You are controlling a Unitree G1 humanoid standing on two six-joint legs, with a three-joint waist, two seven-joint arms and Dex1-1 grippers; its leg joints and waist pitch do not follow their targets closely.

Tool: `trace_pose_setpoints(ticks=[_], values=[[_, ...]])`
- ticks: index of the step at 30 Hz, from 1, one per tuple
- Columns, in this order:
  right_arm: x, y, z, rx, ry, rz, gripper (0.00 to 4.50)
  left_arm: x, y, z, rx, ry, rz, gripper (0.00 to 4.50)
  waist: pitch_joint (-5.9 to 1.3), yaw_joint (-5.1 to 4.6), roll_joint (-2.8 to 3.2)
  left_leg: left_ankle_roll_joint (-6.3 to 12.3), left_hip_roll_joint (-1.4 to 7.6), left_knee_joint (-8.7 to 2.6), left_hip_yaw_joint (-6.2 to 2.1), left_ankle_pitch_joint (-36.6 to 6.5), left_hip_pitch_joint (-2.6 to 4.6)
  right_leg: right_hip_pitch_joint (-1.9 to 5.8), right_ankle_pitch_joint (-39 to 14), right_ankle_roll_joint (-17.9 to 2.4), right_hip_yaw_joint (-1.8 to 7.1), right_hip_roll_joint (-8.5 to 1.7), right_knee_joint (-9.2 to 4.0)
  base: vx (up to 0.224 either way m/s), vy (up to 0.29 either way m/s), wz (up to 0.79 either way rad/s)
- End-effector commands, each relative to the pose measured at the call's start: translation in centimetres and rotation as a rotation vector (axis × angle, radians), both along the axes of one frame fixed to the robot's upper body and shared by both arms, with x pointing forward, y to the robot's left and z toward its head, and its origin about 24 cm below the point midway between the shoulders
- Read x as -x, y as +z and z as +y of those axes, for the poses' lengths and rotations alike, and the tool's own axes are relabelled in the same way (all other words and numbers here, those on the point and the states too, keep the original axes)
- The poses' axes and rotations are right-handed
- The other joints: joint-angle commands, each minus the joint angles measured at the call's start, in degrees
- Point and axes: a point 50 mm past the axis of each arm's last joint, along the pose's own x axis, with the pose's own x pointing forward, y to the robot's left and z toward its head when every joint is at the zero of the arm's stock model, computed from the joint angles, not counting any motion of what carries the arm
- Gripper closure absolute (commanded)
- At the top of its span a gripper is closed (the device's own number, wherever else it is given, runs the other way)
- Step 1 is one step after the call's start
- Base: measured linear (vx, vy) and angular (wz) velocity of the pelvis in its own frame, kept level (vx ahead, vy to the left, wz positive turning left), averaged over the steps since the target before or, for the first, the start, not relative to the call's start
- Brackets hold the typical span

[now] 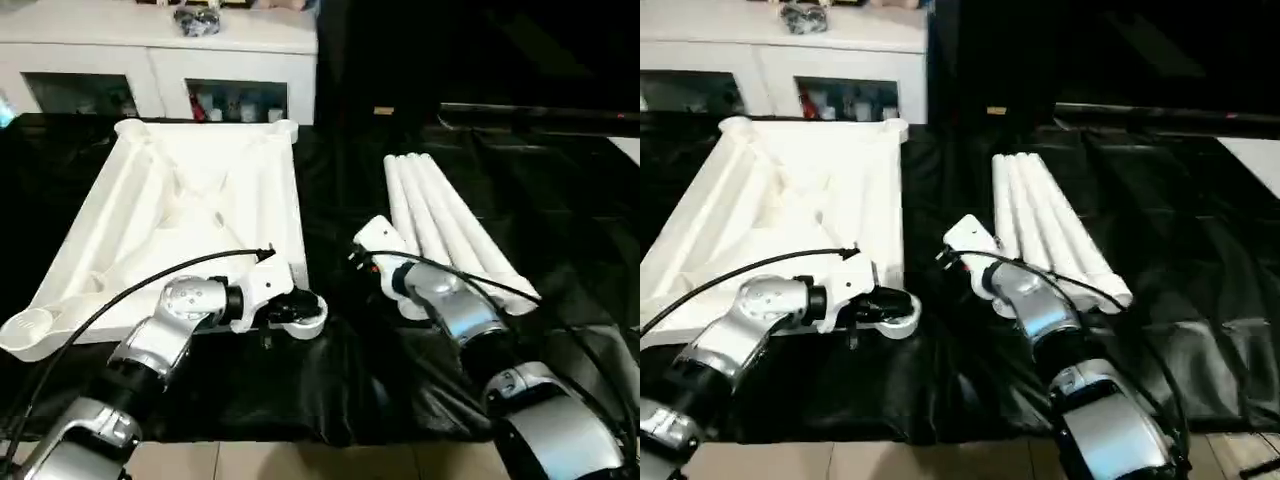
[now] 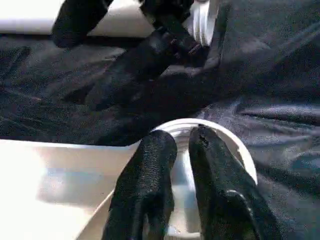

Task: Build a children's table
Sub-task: Move table base

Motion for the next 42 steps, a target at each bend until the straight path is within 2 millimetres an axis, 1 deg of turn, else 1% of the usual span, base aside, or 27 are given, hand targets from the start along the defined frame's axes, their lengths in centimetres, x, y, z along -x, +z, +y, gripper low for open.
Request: trace_pose_setpoints(ticks=[1, 3, 7, 8, 10, 11, 12, 13, 14, 15, 16, 18, 19, 21, 22, 23, 25, 26, 27, 28, 29, 31, 33, 34, 36, 37, 42], values=[[-0.1, 0.8, -0.5, -0.031, 0.006, -0.011, 0.00, 1.0, -2.8, 0.5, -0.029, 0.042, 0.110, 3.23, -3.51, 0.36, 0.51, 2.37, 2.84, -4.43, -0.65, -3.1, -0.48, 2.85, 1.3, -15.8, 2.71, -4.44, -3.89, 0.000, 0.000, 0.00], [0.0, 1.8, -1.3, -0.063, 0.029, -0.020, 0.00, 0.6, -2.4, 0.0, 0.089, 0.059, 0.131, 3.05, -3.39, 1.10, 0.50, 3.73, 2.83, -4.40, -0.45, -1.9, -0.29, 3.08, 4.3, -16.4, 2.63, -4.35, -3.80, 0.000, 0.000, 0.00], [0.1, 2.7, -2.1, -0.071, 0.062, -0.030, 0.00, 0.7, -2.4, -0.7, 0.142, 0.053, 0.163, 2.75, -3.19, 1.35, 0.48, 2.85, 3.10, -4.71, -0.55, -4.4, -0.28, 3.03, 0.7, -16.3, 2.60, -4.58, -4.13, 0.000, 0.000, 0.00], [0.2, 2.8, -2.1, -0.072, 0.069, -0.033, 0.00, 0.7, -2.4, -0.8, 0.146, 0.054, 0.163, 2.51, -3.13, 1.44, 0.41, 2.74, 3.13, -4.72, -0.53, -4.9, -0.24, 3.07, 0.0, -16.1, 2.63, -4.65, -4.31, 0.000, 0.000, 0.00], [0.3, 3.2, -2.4, -0.074, 0.081, -0.038, 0.00, 1.3, 0.7, 0.9, 0.189, 0.032, 0.122, 2.47, -3.21, 1.45, 0.37, 2.22, 3.51, -4.84, -0.78, -4.9, -0.45, 3.19, -0.7, -16.0, 2.70, -5.02, -3.99, 0.000, 0.000, 0.00], [0.3, 3.2, -2.4, -0.074, 0.081, -0.038, 0.00, 1.3, 0.7, 0.9, 0.189, 0.032, 0.122, 2.41, -3.26, 1.15, 0.53, 1.93, 3.52, -4.92, -0.97, -3.8, -0.90, 3.42, 0.1, -16.0, 2.58, -5.02, -3.73, 0.000, 0.000, 0.00], [0.3, 3.3, -2.5, -0.076, 0.083, -0.042, 0.00, 2.1, 3.9, 2.7, 0.207, 0.036, 0.095, 2.13, -3.49, 1.04, 0.70, 1.30, 3.69, -4.60, -0.64, -3.9, -0.38, 3.16, 1.2, -16.6, 2.63, -4.99, -3.31, 0.000, 0.000, 0.00], [0.3, 3.5, -2.5, -0.079, 0.083, -0.045, 0.00, 2.9, 6.4, 3.9, 0.201, 0.027, 0.078, 2.04, -3.50, 0.91, 0.61, 1.20, 3.79, -4.79, -1.04, -3.1, -0.99, 3.65, 2.3, -16.9, 2.72, -5.40, -2.98, 0.000, 0.000, 0.00], [0.4, 3.6, -2.6, -0.083, 0.084, -0.045, 0.00, 3.3, 7.7, 4.5, 0.186, 0.018, 0.065, 2.02, -3.42, 0.63, 0.97, 1.67, 3.32, -4.59, -0.60, -2.7, -0.78, 2.97, 2.1, -16.7, 2.54, -4.33, -3.38, 0.000, 0.000, 0.00], [0.5, 3.8, -2.6, -0.089, 0.088, -0.046, 0.00, 3.5, 8.9, 4.7, 0.160, 0.004, 0.051, 2.02, -3.43, 0.60, 1.15, 2.01, 2.98, -4.28, -0.15, -1.6, -0.28, 2.51, 4.1, -17.2, 2.56, -3.85, -3.46, 0.000, 0.000, 0.00], [0.5, 3.9, -2.6, -0.090, 0.089, -0.046, 0.00, 3.5, 8.9, 4.7, 0.158, 0.003, 0.050, 1.86, -3.07, 0.67, 0.99, 2.43, 2.86, -4.35, -0.01, -0.2, -0.41, 2.51, 6.7, -17.8, 2.38, -3.32, -3.39, 0.000, 0.000, 0.00], [0.7, 4.0, -2.7, -0.100, 0.094, -0.048, 0.00, 3.3, 9.2, 4.1, 0.157, 0.007, 0.042, 1.70, -2.74, 1.57, 0.99, 2.10, 3.08, -4.46, 0.19, -1.7, -0.10, 2.42, 4.1, -17.4, 2.45, -3.50, -3.56, 0.000, 0.000, 0.00], [0.8, 4.1, -2.8, -0.108, 0.089, -0.059, 0.00, 3.1, 9.4, 3.6, 0.166, 0.037, 0.030, 1.56, -2.74, 1.57, 0.99, 2.10, 3.08, -4.46, 0.19, -1.7, -0.10, 2.42, 4.1, -17.4, 2.45, -3.50, -3.56, 0.000, 0.000, 0.00], [0.9, 4.4, -3.1, -0.127, 0.079, -0.065, 0.00, 2.8, 9.6, 2.8, 0.176, 0.070, 0.015, 1.50, -2.95, 2.19, 1.85, 0.96, 3.05, -4.44, 0.03, -1.1, -0.41, 2.91, 3.6, -16.6, 2.51, -3.79, -3.27, 0.000, 0.000, 0.00], [0.9, 4.6, -3.2, -0.138, 0.076, -0.063, 0.00, 2.8, 9.8, 2.4, 0.178, 0.091, 0.006, 1.44, -3.04, 2.13, 1.86, 0.68, 2.89, -4.35, -0.01, -0.4, -0.58, 2.99, 4.5, -16.3, 2.47, -3.67, -3.24, 0.000, 0.000, 0.00], [0.9, 4.7, -3.2, -0.145, 0.074, -0.059, 0.00, 3.1, 10.1, 2.2, 0.175, 0.109, 0.011, 1.44, -3.08, 2.02, 1.76, 0.58, 2.87, -4.37, 0.00, -0.3, -0.67, 3.16, 5.1, -16.1, 2.46, -3.57, -3.21, 0.000, 0.000, 0.00], [1.1, 4.8, -3.2, -0.161, 0.077, -0.051, 0.00, 3.5, 10.4, 2.1, 0.180, 0.128, 0.005, 1.11, -3.10, 2.00, 1.55, 0.53, 2.73, -4.25, -0.14, 0.0, -0.95, 3.44, 6.0, -15.9, 2.49, -3.57, -3.22, 0.000, 0.000, 0.00], [1.2, 5.0, -3.0, -0.191, 0.085, -0.036, 0.00, 3.6, 10.5, 2.3, 0.159, 0.154, -0.006, 1.11, -3.08, 1.96, 1.04, 0.74, 2.64, -4.19, -0.16, -0.2, -1.20, 3.73, 5.1, -15.6, 2.60, -3.58, -3.31, 0.000, 0.000, 0.00], [1.3, 5.2, -2.8, -0.208, 0.090, -0.028, 0.00, 3.5, 10.4, 2.5, 0.141, 0.167, -0.014, 1.05, -3.04, 1.86, 0.95, 0.86, 2.67, -4.22, -0.18, 0.0, -1.31, 3.67, 4.3, -15.3, 2.57, -3.55, -3.37, 0.000, 0.000, 0.00], [1.3, 5.3, -2.7, -0.223, 0.092, -0.026, 0.00, 3.7, 9.9, 2.8, 0.097, 0.171, -0.004, 0.79, -2.96, 1.53, 0.29, 0.99, 2.66, -4.20, -0.04, -0.3, -1.33, 3.52, 2.2, -14.6, 2.50, -3.36, -3.67, 0.000, 0.000, 0.00], [1.3, 5.4, -2.5, -0.233, 0.096, -0.023, 0.00, 3.8, 9.3, 3.2, 0.050, 0.173, -0.004, 0.79, -2.91, 1.25, 0.06, 1.27, 2.65, -4.18, -0.13, -0.3, -1.47, 3.53, 0.4, -13.8, 2.56, -3.41, -3.75, 0.000, 0.000, 0.00], [1.3, 5.4, -2.2, -0.236, 0.103, -0.027, 0.00, 4.0, 8.7, 3.6, -0.015, 0.167, -0.010, 0.63, -2.85, 1.12, 0.51, 0.71, 2.73, -4.16, -0.12, -1.1, -1.18, 3.14, -2.8, -12.9, 2.61, -3.50, -3.95, 0.000, 0.000, 0.00], [1.3, 5.5, -2.1, -0.236, 0.107, -0.031, 0.00, 4.0, 8.5, 3.7, -0.035, 0.166, -0.017, 0.51, -2.67, 1.08, 0.52, 0.50, 2.79, -4.30, -0.11, -2.0, -1.06, 2.83, -4.7, -12.6, 2.59, -3.41, -4.16, 0.000, 0.000, 0.00], [1.2, 5.3, -2.1, -0.223, 0.101, -0.032, 0.00, 4.0, 8.2, 3.7, -0.037, 0.183, 0.001, 0.26, -2.75, 1.13, 0.52, 0.19, 2.81, -4.26, 0.01, -2.2, -0.82, 2.64, -4.8, -12.6, 2.58, -3.32, -4.12, 0.000, 0.000, 0.00], [0.9, 5.1, -2.2, -0.203, 0.086, -0.026, 0.00, 4.2, 7.8, 3.8, -0.026, 0.194, 0.068, 0.21, -2.81, 1.25, 0.67, -0.12, 2.76, -4.31, -0.03, -1.3, -0.84, 2.67, -3.0, -13.2, 2.52, -3.31, -3.84, 0.000, 0.000, 0.00], [0.8, 5.1, -2.1, -0.196, 0.086, -0.020, 0.00, 4.4, 7.8, 4.0, -0.042, 0.187, 0.080, 0.12, -2.88, 1.44, 1.02, -0.29, 2.68, -4.28, -0.06, -1.1, -0.75, 2.60, -1.8, -13.7, 2.46, -3.32, -3.67, 0.000, 0.000, 0.00], [0.6, 4.6, -2.1, -0.170, 0.085, -0.002, 0.00, 4.3, 7.0, 5.1, -0.117, 0.180, 0.088, 0.05, -3.01, 1.53, 0.79, 0.16, 2.46, -4.13, -0.10, 0.4, -1.07, 3.05, 1.1, -13.8, 2.45, -3.31, -3.45, 0.000, 0.000, 0.00]])
